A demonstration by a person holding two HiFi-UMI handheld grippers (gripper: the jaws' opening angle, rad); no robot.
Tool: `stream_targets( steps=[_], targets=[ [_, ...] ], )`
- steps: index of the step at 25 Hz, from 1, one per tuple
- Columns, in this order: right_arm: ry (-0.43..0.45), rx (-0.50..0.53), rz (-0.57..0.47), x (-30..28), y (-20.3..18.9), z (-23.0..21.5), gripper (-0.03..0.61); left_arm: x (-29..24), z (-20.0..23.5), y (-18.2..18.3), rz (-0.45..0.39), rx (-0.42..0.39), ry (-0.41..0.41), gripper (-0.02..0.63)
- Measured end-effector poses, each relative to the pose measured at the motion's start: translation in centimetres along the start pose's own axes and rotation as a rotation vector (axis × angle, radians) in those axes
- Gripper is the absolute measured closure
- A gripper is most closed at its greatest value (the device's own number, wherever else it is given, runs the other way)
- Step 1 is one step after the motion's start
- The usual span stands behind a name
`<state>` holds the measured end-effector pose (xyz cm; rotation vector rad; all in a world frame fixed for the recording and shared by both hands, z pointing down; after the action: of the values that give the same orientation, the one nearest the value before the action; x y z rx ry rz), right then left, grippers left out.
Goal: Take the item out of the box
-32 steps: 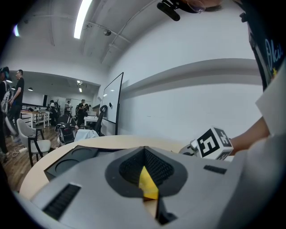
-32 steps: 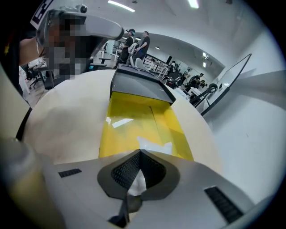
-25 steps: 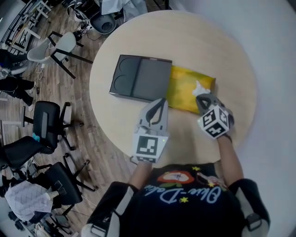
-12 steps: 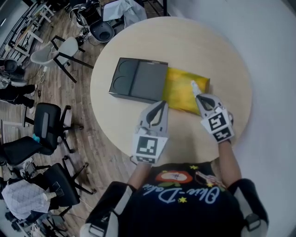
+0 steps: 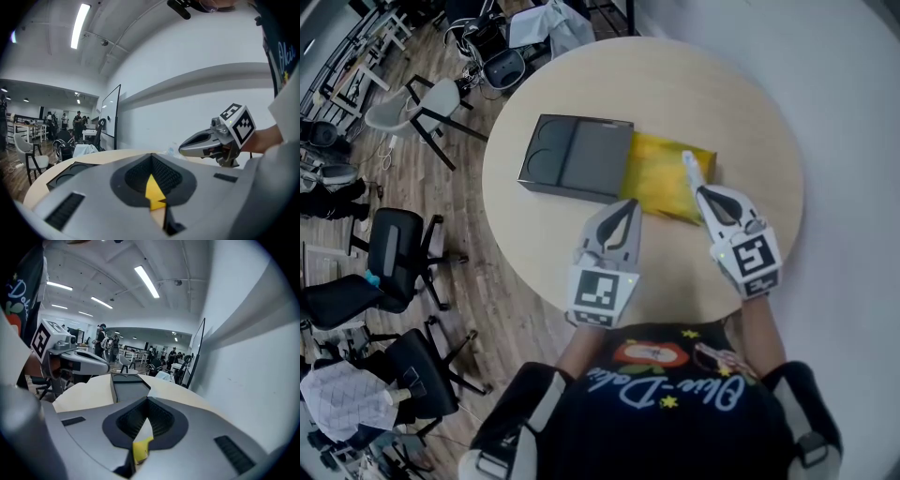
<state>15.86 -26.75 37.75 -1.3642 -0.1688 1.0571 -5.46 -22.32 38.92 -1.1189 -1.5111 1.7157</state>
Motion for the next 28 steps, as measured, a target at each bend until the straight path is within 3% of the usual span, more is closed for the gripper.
stream_targets(
  steps=[10,28],
  targets=[
    [-0.033,-0.043,-0.089,2.4,0.5,1.0,0.581,0.7,-1.1,0.0,-0.011,0.002,-0.028,0.624],
    [-0.022,-0.029,-0.131,3.4,1.3,2.0,0.581,1.5,-1.3,0.0,-0.02,-0.014,-0.04,0.624]
  ],
)
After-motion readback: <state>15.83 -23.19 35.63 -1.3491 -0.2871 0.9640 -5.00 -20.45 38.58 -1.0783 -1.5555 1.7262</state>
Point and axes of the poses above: the fingertips, and each gripper's own axes: x backward along the fingers, z to its left, y out of its top, the point moved 10 cm from there along x, backward along the fingers, and after that the axes turned 2 degrees about z, right-handed, at the moved point
